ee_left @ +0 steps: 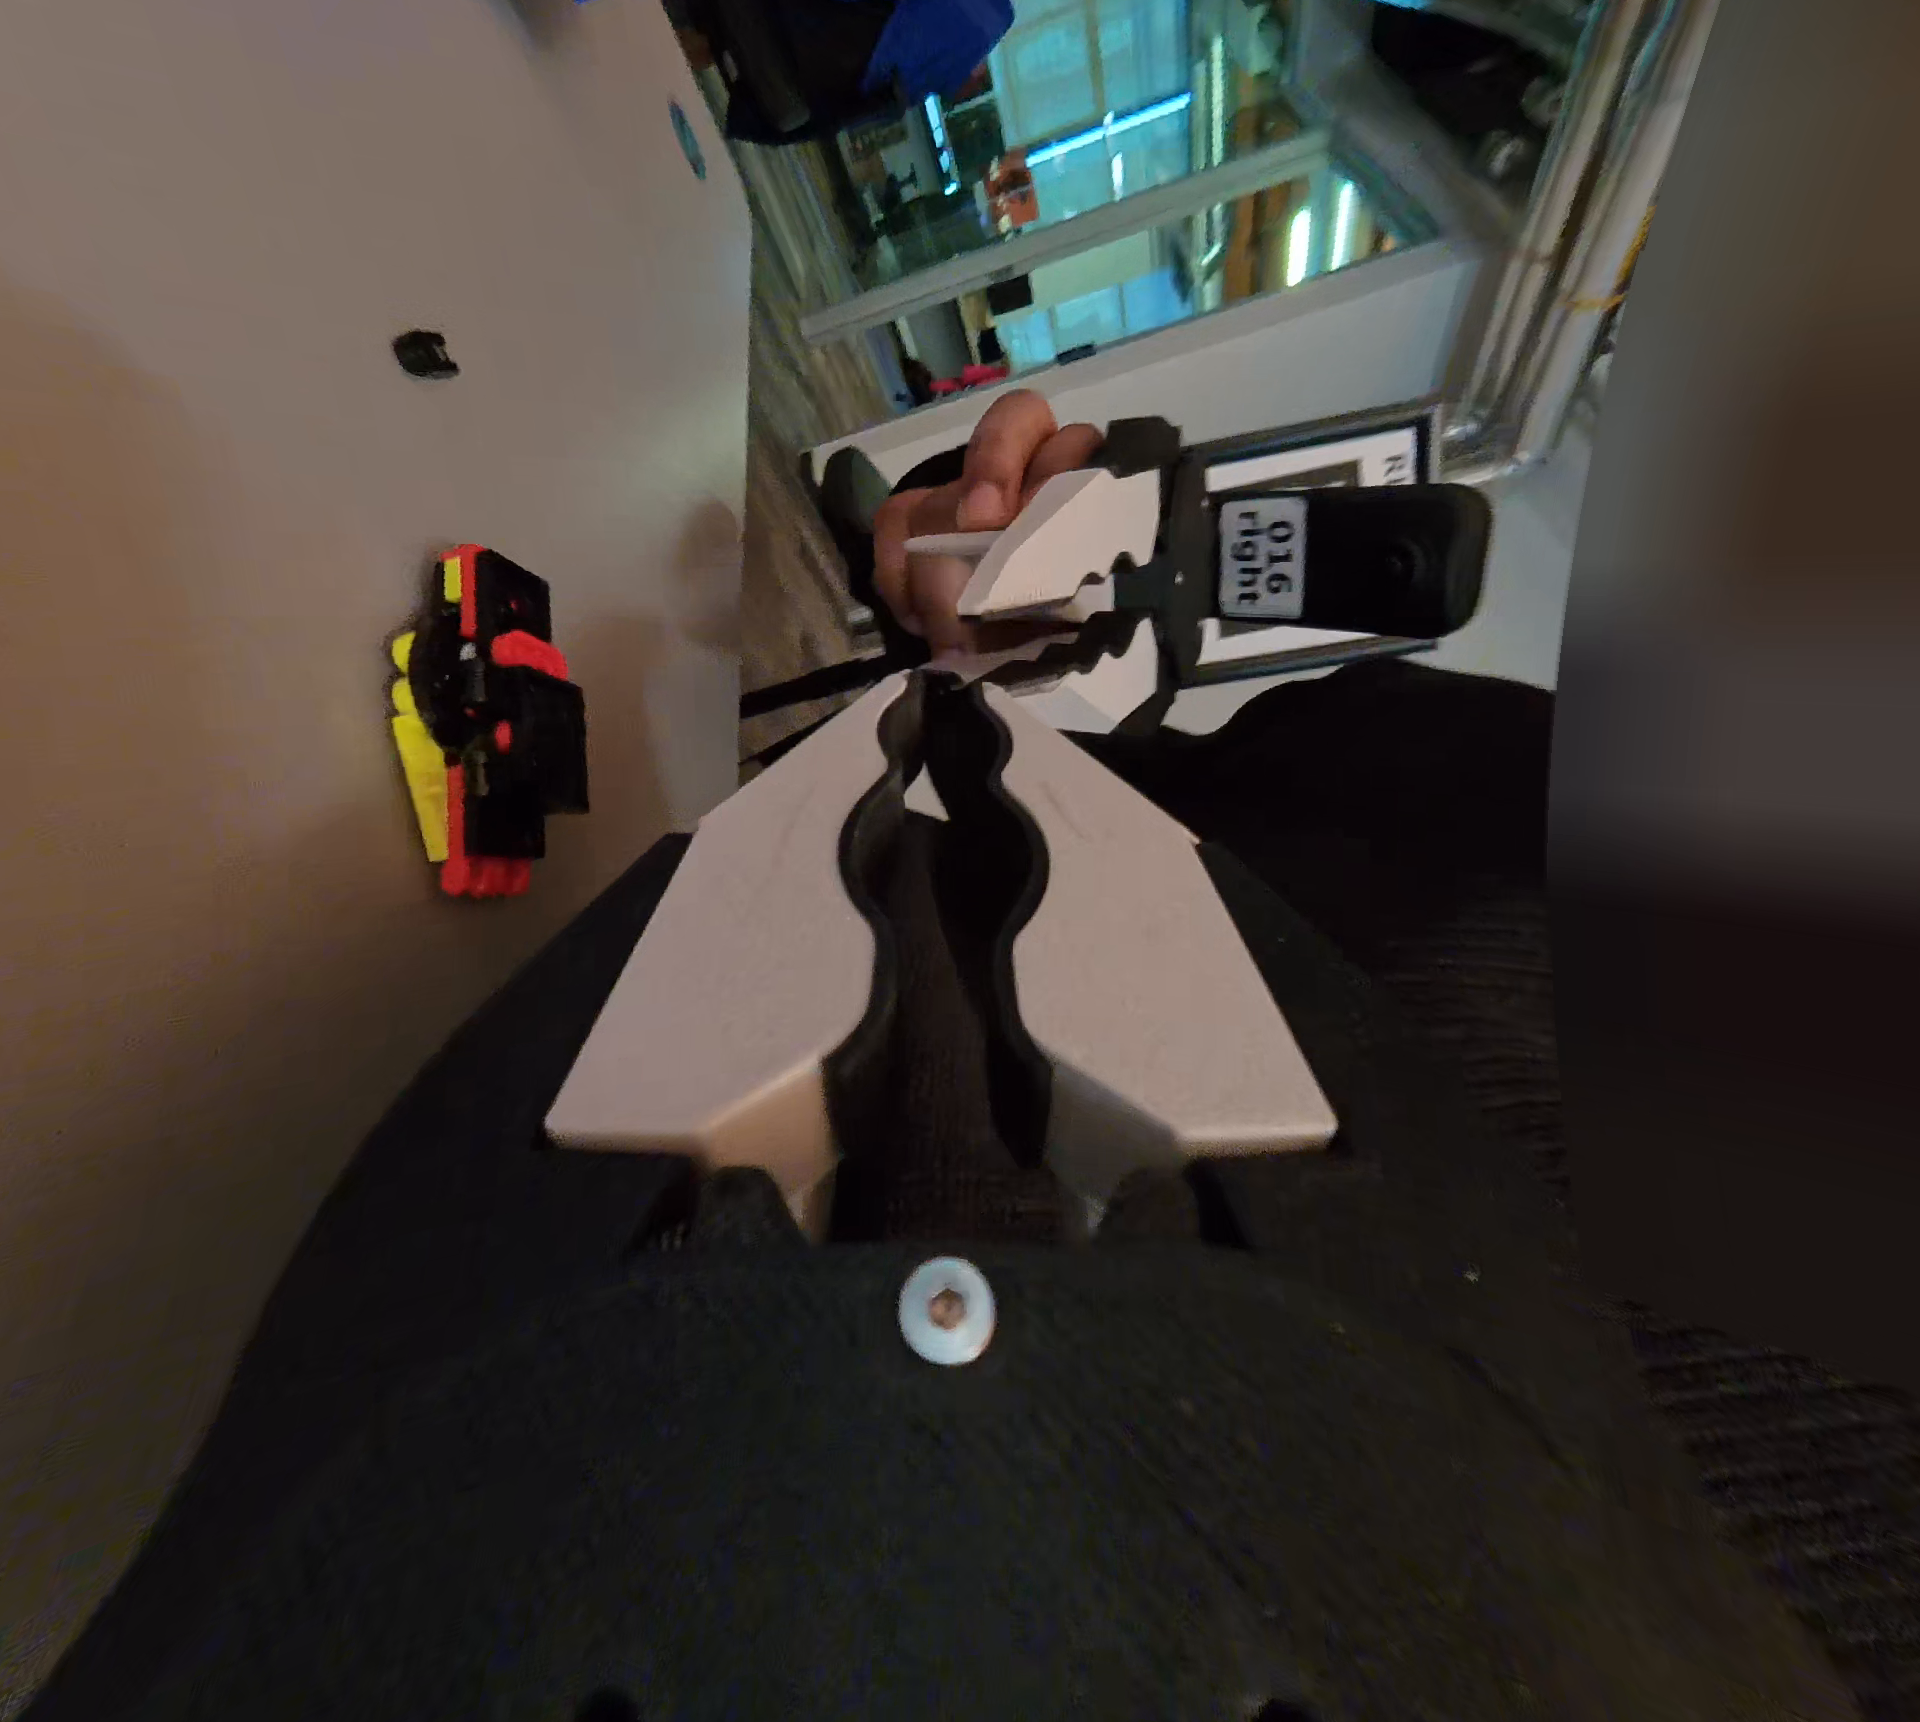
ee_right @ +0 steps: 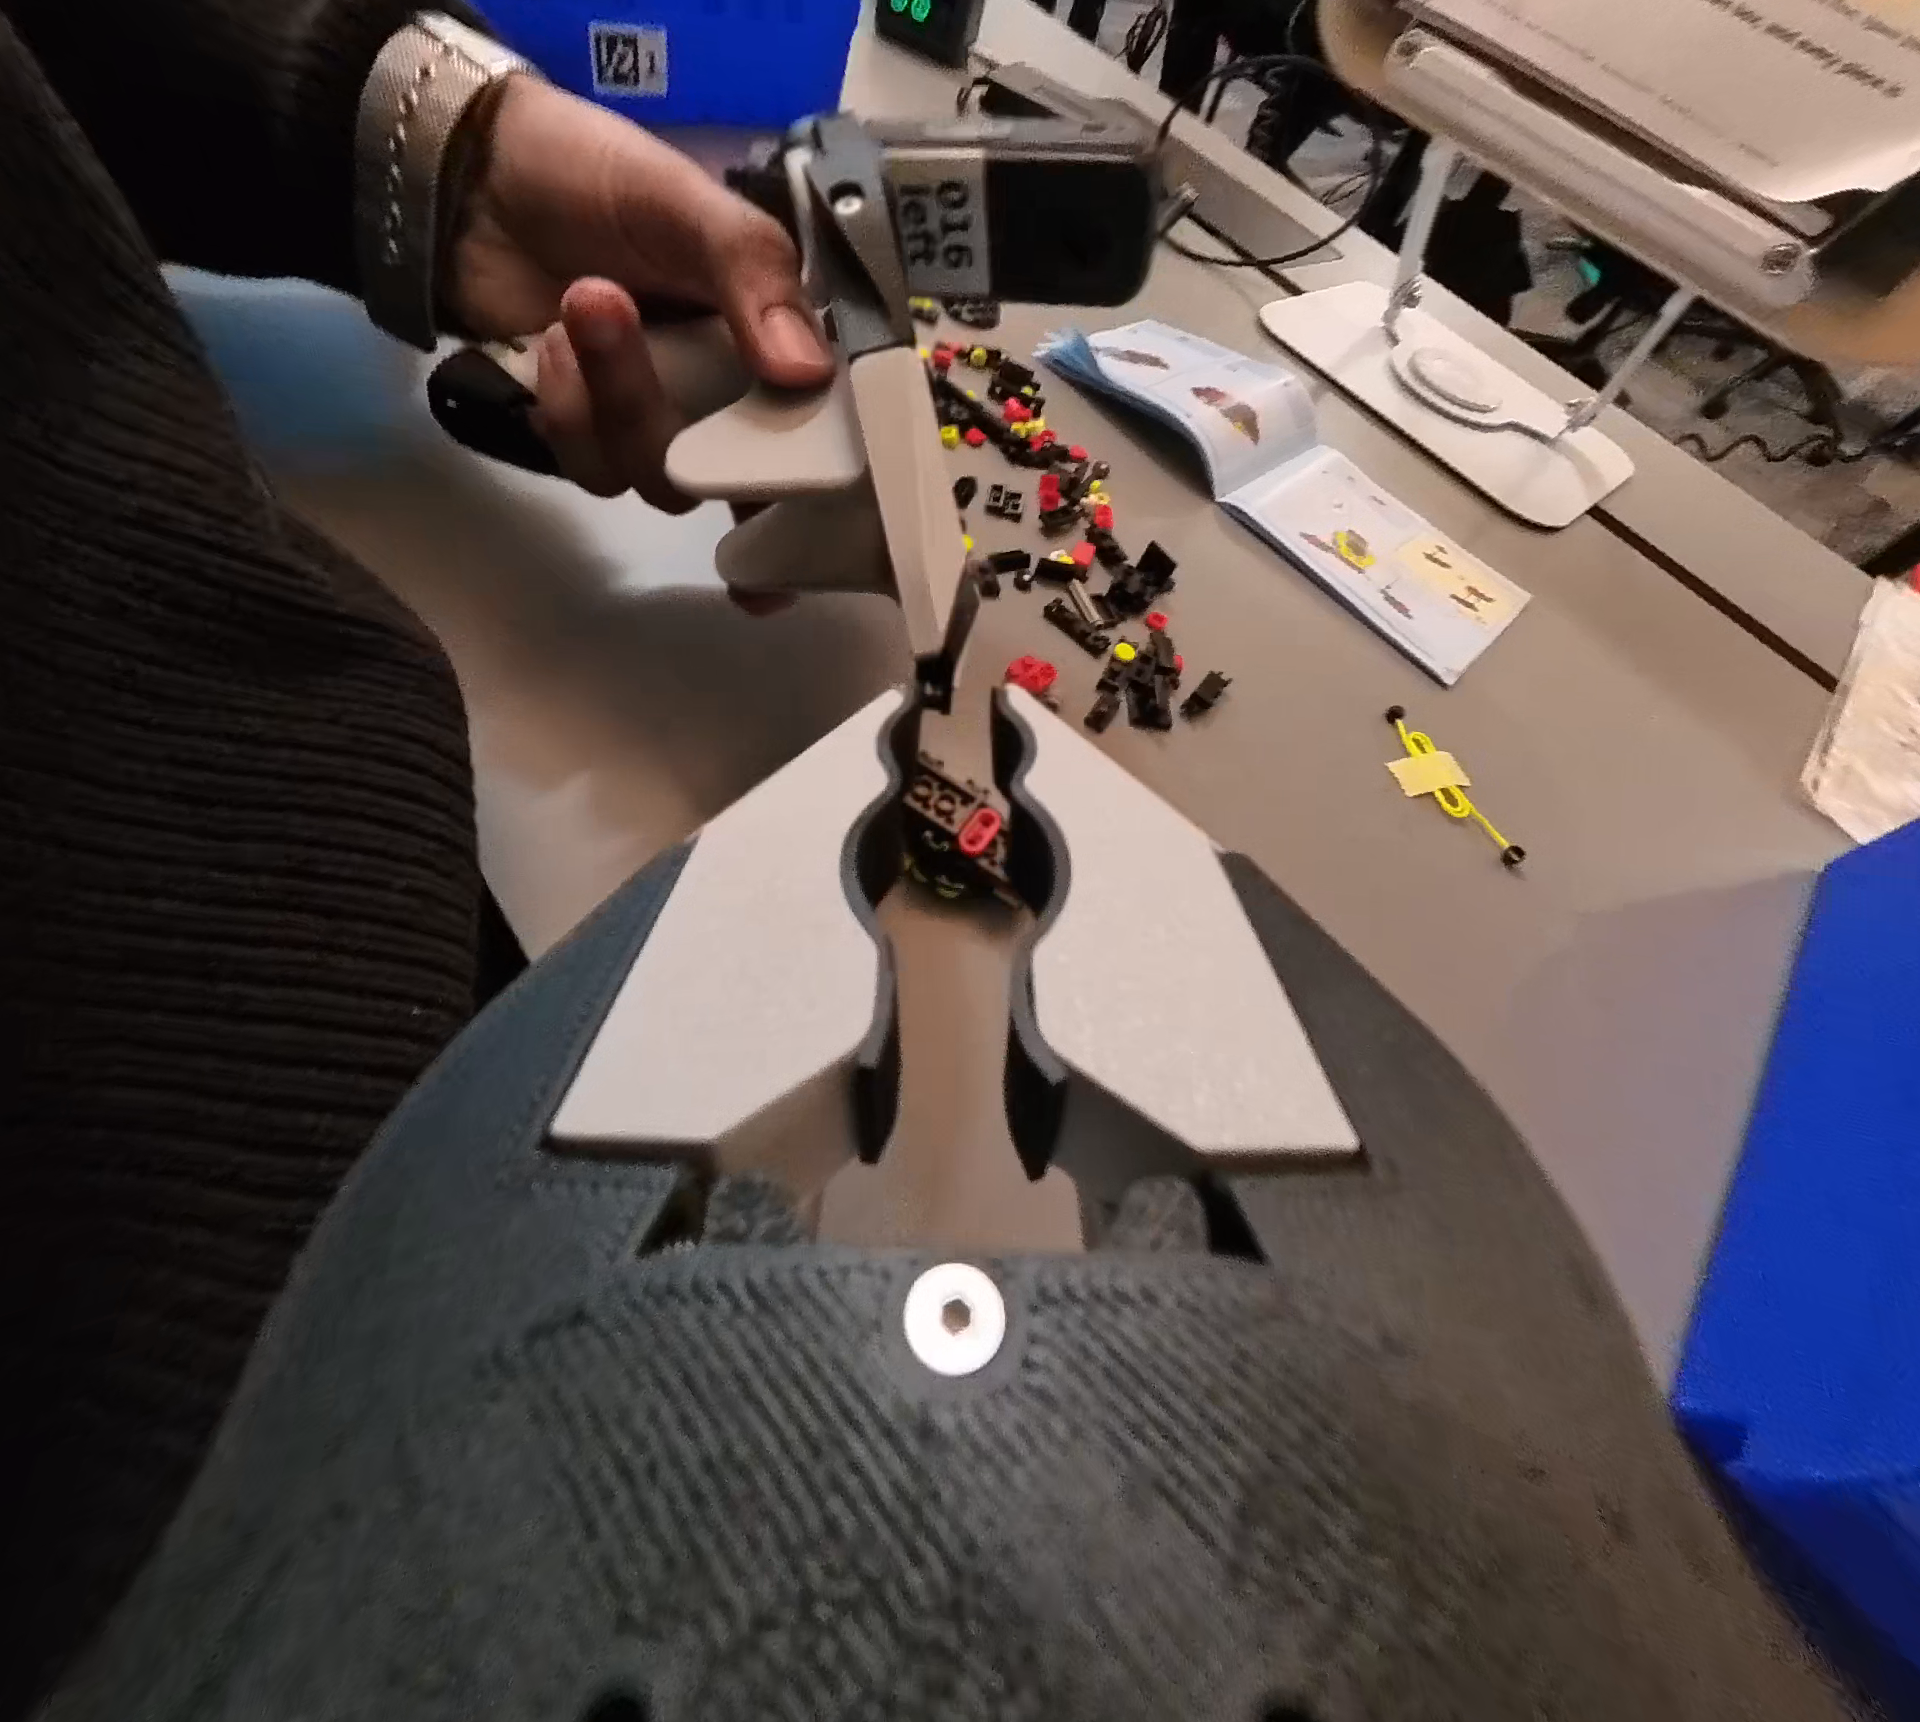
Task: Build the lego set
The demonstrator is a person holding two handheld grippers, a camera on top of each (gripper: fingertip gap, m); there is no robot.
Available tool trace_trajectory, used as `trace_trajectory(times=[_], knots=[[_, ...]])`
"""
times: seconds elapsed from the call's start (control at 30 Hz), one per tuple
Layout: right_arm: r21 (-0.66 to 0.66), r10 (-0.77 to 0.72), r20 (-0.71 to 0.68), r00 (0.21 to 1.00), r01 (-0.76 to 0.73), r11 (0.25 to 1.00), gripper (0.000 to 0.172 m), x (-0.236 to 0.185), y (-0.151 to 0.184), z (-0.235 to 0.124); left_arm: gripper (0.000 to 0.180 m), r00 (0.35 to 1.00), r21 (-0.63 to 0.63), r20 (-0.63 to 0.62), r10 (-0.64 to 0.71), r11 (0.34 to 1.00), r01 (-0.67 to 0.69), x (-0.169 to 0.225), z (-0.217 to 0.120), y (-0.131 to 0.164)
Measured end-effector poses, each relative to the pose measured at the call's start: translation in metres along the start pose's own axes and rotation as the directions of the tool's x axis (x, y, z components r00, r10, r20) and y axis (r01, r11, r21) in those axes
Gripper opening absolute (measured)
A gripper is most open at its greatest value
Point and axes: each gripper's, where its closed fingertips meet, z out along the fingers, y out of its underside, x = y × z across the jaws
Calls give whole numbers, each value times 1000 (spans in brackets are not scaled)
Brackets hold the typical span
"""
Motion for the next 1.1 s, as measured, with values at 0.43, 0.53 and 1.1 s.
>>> trace_trajectory(times=[0.43, 0.53, 1.1], knots=[[83, 164, 57, 985, -168, 982, 7, -1, -11, 0, 5, 984, 28, -156, -83, 996, 88, 17, 1, -4], [79, 182, 78, 980, -189, 979, 6, -3, -10, 1, 5, 982, 16, -165, -89, 996, 93, 17, 2, -2], [-260, 442, -96, 892, -451, 854, 6, 16, 72, 21, 35, 801, -97, 509, 316, 945, -311, -62, -13, -23]])
